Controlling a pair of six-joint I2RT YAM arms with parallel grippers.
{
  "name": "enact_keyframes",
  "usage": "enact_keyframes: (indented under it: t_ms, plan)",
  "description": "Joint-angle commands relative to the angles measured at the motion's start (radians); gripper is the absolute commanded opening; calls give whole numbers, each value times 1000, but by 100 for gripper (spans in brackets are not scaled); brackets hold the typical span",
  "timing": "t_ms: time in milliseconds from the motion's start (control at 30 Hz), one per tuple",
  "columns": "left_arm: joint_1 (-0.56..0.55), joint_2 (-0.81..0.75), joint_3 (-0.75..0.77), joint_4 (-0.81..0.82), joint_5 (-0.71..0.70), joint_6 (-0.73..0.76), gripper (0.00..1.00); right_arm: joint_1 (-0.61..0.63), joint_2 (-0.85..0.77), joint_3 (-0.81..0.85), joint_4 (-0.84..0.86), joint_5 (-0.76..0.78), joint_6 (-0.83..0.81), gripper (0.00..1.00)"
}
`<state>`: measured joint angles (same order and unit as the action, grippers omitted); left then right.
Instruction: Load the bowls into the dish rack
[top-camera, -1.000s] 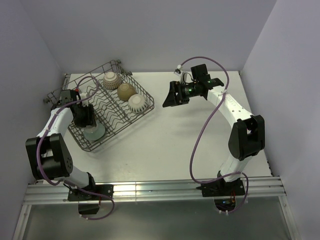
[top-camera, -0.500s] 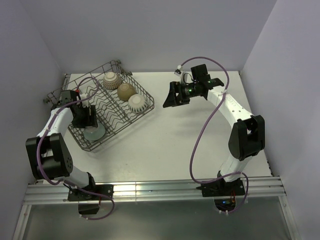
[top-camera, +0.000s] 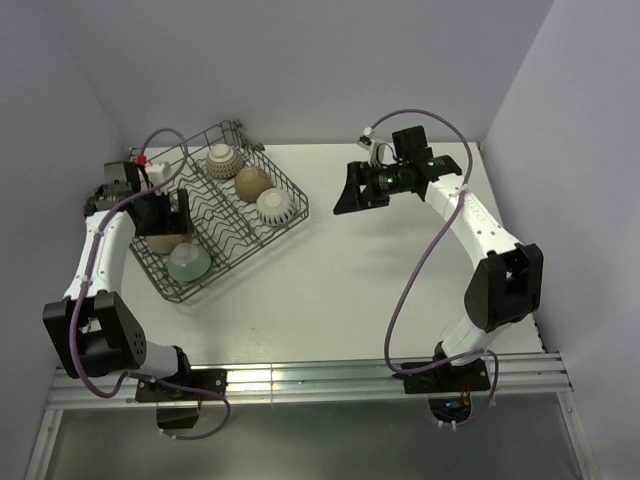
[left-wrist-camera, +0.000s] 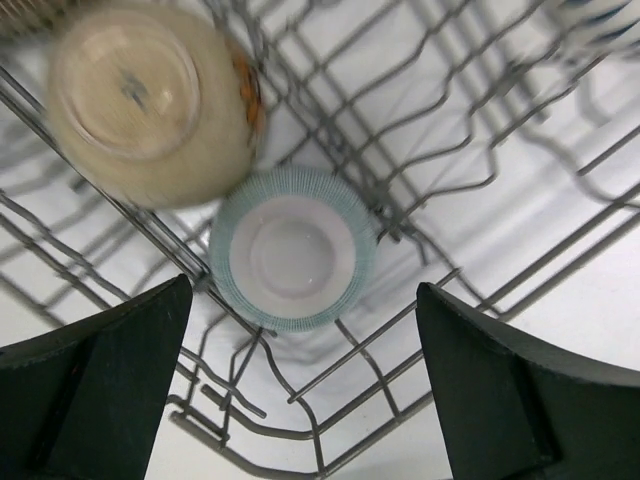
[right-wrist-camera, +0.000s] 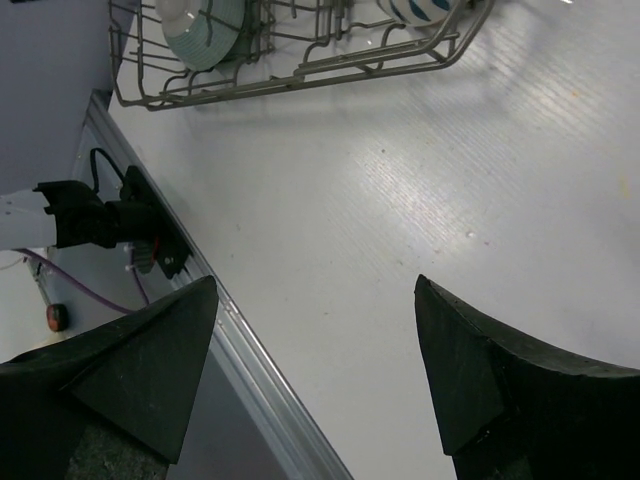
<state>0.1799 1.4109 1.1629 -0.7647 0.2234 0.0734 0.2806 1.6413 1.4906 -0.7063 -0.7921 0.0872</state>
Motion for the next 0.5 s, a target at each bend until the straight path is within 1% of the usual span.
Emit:
enact_keyframes:
  t_ms: [0,67,100,167,233,267,333,367,467]
  plan:
    - [1,-44,165,-39,54,31,99,-38,-95,23,-16,42,-23,87]
    - [0,-29,257,-56,82,45,99,-58,-124,11,-24,60,-33,88]
    - [-2,-24,286,-89,94,52,100,-66,-135,5,-28,82,-41,99]
    - [-2,11,383,-146,149,90,99,-90,-169,-30,-35,94,-53,100]
    - [-2,45,443,-203,169,95,99,-116,-205,-74,-41,91,-63,100]
    - [-2,49,477,-206,174,94,99,-150,-219,-88,-45,93,-69,100]
    - [-3,57,495,-199,168,86,100,-181,-260,-128,-56,112,-76,100]
    - [-2,56,495,-193,154,65,99,-195,-276,-144,-58,117,-107,100]
    - [-3,39,465,-168,156,57,99,-241,-324,-202,-90,123,-138,100]
